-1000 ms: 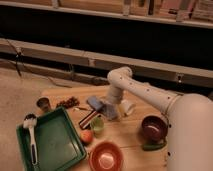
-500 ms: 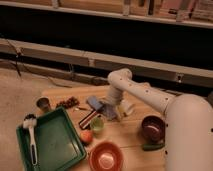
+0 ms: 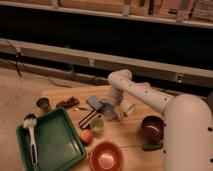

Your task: Place towel in tray

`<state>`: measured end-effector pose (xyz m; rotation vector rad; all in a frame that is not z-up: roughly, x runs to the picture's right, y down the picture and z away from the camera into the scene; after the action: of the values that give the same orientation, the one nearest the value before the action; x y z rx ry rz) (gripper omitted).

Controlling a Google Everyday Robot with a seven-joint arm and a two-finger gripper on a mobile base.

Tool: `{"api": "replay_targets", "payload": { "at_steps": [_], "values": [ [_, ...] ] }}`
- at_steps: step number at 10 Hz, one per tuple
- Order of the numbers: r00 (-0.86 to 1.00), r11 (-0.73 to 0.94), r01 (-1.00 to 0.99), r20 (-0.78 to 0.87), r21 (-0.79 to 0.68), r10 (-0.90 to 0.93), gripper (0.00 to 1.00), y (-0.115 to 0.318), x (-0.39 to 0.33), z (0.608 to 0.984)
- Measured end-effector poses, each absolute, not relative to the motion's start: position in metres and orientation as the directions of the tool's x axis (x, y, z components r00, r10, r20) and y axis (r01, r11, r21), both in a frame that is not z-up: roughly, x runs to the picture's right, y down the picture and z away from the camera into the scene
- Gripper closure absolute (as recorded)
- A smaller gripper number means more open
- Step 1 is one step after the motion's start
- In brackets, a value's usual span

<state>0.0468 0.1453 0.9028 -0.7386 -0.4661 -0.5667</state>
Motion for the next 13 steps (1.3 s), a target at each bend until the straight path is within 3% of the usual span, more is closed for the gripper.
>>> {"api": "replay_targets", "payload": {
  "at_steps": [3,7,9,11,13],
  "values": [
    [0.757,0.601,0.624,0.579,-0.5,-0.304,0.0,0.148,0.048,0.906],
    [0.762,0.595,0.617,0.579,-0.515,-0.29,0.08,0.15,0.05,0.91],
    [0.765,0.591,0.614,0.579,-0.523,-0.282,0.2,0.151,0.05,0.912],
    [0.768,0.59,0.61,0.579,-0.529,-0.274,0.24,0.151,0.051,0.914],
    [0.769,0.589,0.606,0.583,-0.535,-0.262,0.42,0.149,0.049,0.915]
  ]
}}
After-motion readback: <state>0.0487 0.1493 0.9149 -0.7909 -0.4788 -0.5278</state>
